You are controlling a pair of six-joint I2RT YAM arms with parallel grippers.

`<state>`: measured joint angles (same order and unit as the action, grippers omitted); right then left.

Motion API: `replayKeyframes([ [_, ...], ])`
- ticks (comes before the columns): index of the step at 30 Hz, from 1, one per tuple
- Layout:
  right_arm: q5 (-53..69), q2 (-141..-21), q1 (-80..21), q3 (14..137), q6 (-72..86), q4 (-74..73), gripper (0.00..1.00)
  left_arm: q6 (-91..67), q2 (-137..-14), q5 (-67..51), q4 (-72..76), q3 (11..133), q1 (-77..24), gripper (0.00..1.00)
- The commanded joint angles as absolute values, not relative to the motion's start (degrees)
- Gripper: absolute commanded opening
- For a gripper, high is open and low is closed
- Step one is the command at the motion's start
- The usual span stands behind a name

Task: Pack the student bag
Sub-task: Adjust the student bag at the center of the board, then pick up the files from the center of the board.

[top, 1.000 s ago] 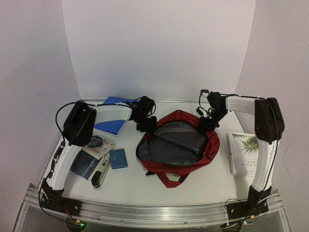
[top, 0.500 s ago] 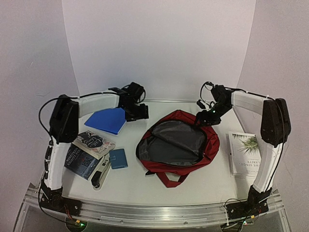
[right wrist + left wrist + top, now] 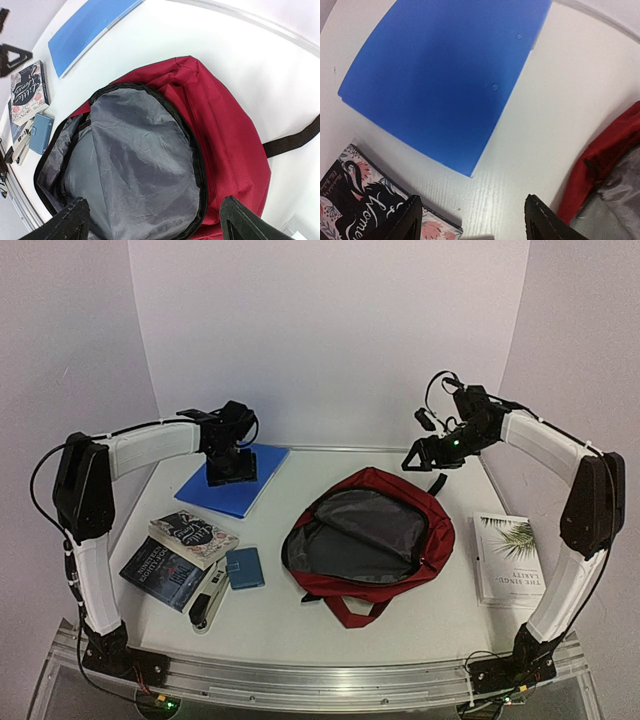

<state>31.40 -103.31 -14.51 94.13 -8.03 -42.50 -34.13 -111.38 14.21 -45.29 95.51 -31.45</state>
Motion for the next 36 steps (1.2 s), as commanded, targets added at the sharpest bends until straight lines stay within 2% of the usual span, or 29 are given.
replayKeyframes([
  [1, 32.2, -100.4, -14.5, 94.6, -6.7, -43.2, 0.9, -34.4, -109.3, 18.2, -52.0, 93.6, -31.1, 0.69],
  [6, 33.0, -100.1, -14.5, 93.5, -5.5, -43.1, 0.9, -49.4, -95.7, 2.7, -25.1, 71.1, -30.4, 0.69],
  [11, 34.0, -100.2, -14.5, 92.9, -4.7, -43.0, 0.9, -60.4, -90.8, 4.4, -9.4, 57.5, -30.4, 0.69],
  [21, 33.8, -100.0, -14.5, 92.8, -4.1, -43.2, 0.9, -65.2, -98.4, 5.4, 4.3, 57.1, -30.1, 0.65],
  [36, 32.9, -98.3, -14.5, 91.4, -4.8, -43.7, 0.91, -80.5, -104.7, 4.4, 16.0, 51.2, -27.3, 0.6],
])
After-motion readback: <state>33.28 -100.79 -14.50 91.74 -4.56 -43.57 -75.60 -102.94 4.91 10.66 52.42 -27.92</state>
